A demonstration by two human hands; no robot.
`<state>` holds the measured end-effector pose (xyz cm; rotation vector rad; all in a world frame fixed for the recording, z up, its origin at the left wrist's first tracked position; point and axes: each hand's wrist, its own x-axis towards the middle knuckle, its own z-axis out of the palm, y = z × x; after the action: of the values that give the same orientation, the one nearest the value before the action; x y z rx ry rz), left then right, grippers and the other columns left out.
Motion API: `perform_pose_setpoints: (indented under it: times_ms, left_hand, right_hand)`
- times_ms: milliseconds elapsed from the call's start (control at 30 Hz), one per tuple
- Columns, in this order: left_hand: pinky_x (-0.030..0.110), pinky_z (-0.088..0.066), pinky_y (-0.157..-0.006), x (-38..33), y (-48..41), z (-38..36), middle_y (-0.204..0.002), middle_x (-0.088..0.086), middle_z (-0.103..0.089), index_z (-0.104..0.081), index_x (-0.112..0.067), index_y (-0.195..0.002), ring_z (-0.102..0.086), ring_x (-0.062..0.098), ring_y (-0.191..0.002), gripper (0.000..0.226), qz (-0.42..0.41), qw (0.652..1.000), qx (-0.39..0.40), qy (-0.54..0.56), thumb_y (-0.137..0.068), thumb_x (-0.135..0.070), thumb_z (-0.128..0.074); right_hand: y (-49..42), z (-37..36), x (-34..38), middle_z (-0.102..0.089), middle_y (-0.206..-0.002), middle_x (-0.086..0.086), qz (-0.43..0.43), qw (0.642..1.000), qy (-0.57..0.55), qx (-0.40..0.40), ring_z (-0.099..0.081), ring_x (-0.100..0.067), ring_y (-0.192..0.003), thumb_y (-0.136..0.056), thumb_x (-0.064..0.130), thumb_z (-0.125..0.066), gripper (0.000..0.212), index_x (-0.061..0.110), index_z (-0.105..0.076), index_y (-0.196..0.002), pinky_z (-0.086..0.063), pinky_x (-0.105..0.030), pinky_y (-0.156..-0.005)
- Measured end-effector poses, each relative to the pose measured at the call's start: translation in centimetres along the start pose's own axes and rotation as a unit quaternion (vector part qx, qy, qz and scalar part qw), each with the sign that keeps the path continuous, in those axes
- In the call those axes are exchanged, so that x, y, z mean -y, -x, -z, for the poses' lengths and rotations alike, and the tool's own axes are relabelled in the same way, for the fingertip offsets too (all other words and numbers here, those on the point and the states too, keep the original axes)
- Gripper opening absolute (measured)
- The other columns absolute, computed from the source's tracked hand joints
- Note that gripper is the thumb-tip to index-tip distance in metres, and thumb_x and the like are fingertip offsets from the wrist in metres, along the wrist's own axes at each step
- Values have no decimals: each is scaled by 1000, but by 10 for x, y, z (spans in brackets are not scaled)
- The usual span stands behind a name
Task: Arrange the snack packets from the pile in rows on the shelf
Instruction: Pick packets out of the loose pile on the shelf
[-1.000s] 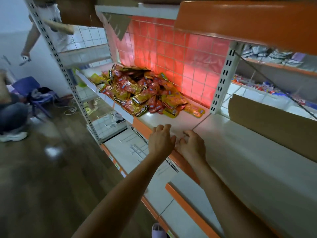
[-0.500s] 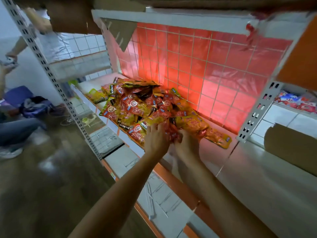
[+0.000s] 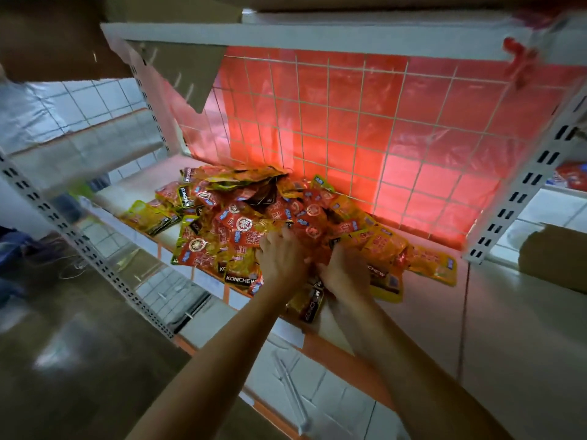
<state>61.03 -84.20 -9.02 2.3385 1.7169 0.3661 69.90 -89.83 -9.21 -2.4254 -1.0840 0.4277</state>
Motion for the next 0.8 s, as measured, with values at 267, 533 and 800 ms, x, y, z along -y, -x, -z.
perform_pose_setpoints:
  times_ms: [267,533,800]
  left_hand:
    - [36,-47,-76,7,-1,-3,-114,10,-51,-40,-10,-117,-56,29,-101,37,-83,984,-68,143,-87,-16,-61]
    - [36,-36,-54,-22,13,-1,-84,14,-64,-43,-4,-117,-61,37,-75,27,-206,914,-44,346,-98,-21,-50]
    - [28,-42,-64,-75,48,-20,-80,-3,-62,-58,-7,-109,-62,23,-78,22,-238,864,94,434,-92,-22,-60]
  right_hand:
    - [6,0,-1,-64,-103,-6,-64,984,-142,-84,-61,-27,-94,-86,25,-62,28,15,-52,-110,-38,-30,-67]
    - [34,25,-27,-64,-114,-11,-101,937,-260,-209,-59,-33,-107,-84,12,-63,38,10,-50,-120,-45,-37,-84]
    - [77,50,-83,-63,-104,-1,-159,890,-300,-305,-59,-10,-78,-86,18,-67,39,14,-53,-122,-44,-3,-61]
